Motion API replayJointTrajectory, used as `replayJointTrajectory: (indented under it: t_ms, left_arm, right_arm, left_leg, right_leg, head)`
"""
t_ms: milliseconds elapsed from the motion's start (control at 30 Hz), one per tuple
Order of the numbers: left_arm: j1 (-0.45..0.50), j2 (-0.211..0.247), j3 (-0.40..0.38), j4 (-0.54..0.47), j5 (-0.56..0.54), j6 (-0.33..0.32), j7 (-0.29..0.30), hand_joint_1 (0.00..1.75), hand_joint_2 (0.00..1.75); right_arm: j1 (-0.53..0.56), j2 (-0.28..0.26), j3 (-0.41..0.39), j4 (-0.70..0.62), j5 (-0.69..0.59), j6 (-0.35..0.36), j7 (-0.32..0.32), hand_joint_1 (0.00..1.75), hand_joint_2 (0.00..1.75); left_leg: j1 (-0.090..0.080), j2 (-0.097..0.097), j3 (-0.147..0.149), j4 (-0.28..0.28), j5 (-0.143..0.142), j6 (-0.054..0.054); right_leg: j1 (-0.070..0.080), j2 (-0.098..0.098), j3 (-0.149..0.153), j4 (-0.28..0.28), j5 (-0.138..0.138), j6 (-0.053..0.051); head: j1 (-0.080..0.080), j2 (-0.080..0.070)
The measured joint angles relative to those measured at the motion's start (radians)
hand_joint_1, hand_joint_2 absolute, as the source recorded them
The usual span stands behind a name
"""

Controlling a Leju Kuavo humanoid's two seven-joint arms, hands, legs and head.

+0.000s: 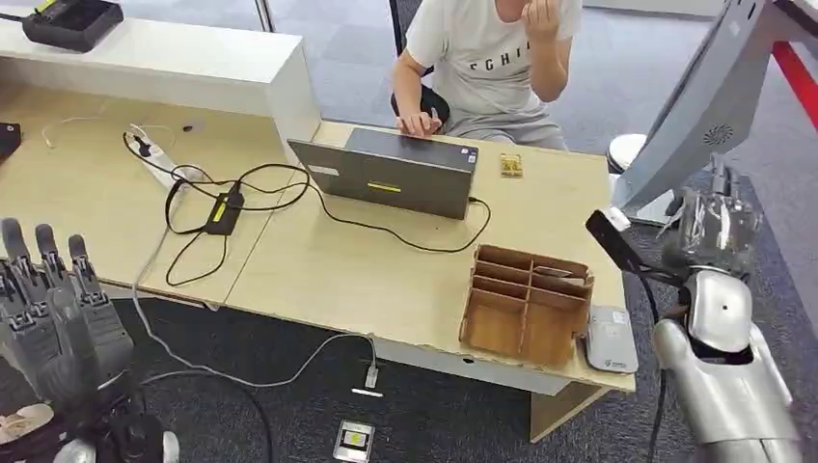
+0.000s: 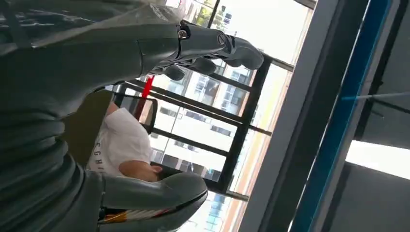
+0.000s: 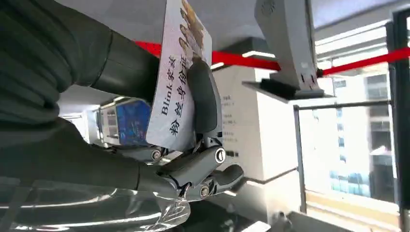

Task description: Pass the card to the sensor for recognition and then transmit it.

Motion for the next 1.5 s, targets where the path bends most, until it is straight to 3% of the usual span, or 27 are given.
replayJointTrajectory:
  t_ms: [433,600,767,1033,1400,1433,1467,1500]
  left_arm:
    - [-0.009,-0.002,-0.019,0.014,-0.023,0.046,0.000,0.00,1.75]
    - [-0.002,-0.002,-0.024,0.010,-0.040,0.096,0.000,0.00,1.75]
    - [0.032,-0.003,-0.023,-0.008,-0.055,0.101,0.000,0.00,1.75]
    - [0.081,-0.005,-0.020,-0.049,-0.066,0.158,0.000,0.00,1.75]
    - [0.119,-0.011,-0.013,-0.066,-0.050,0.113,0.000,0.00,1.75]
    - [0.121,-0.012,-0.012,-0.066,-0.050,0.108,0.000,0.00,1.75]
    - [0.122,-0.013,-0.012,-0.066,-0.049,0.102,0.000,0.00,1.75]
    - [0.122,-0.014,-0.011,-0.066,-0.048,0.098,0.000,0.00,1.75]
  right_arm:
    - [-0.185,0.169,0.123,0.061,0.003,-0.034,-0.047,1.75,1.75]
    - [-0.257,0.232,0.169,0.135,-0.022,-0.055,-0.054,1.75,1.75]
    - [-0.303,0.282,0.213,0.213,-0.034,-0.057,-0.048,1.75,1.75]
    - [-0.325,0.312,0.267,0.306,-0.010,-0.012,-0.030,1.75,1.75]
    - [-0.328,0.303,0.301,0.391,0.004,0.024,0.020,1.75,1.75]
    - [-0.328,0.301,0.302,0.397,0.005,0.024,0.023,0.70,1.75]
    - [-0.328,0.299,0.304,0.402,0.007,0.024,0.027,0.00,1.75]
    - [-0.328,0.297,0.305,0.406,0.008,0.022,0.032,0.00,1.75]
  left_leg:
    - [0.000,-0.001,-0.002,0.000,0.000,-0.001]
    - [0.000,-0.001,-0.002,0.000,0.000,-0.001]
    - [0.001,-0.001,-0.002,0.000,0.000,-0.001]
    - [0.001,-0.001,-0.002,0.000,0.000,-0.001]
    - [0.001,-0.001,-0.002,0.000,0.000,-0.001]
    - [0.001,-0.001,-0.002,0.000,0.000,-0.001]
    - [0.001,-0.001,-0.002,0.000,0.000,-0.001]
    - [0.001,-0.001,-0.002,0.000,0.000,-0.001]
  right_leg:
    - [0.000,-0.001,-0.002,0.000,0.000,0.000]
    - [0.000,0.000,-0.002,0.001,0.000,0.000]
    - [0.001,-0.001,-0.002,0.001,0.000,0.000]
    - [0.001,-0.001,-0.002,0.000,0.000,0.000]
    - [0.001,-0.001,-0.003,0.000,0.000,0.000]
    - [0.001,-0.001,-0.003,0.000,0.000,0.000]
    - [0.001,-0.001,-0.003,0.000,0.000,0.000]
    - [0.001,-0.001,-0.003,0.000,0.000,0.000]
  head:
    - [0.000,0.000]
    - [0.000,0.000]
    - [0.000,0.000]
    - [0.000,0.000]
    - [0.000,0.000]
    - [0.000,0.000]
    - [0.000,0.000]
    - [0.000,0.000]
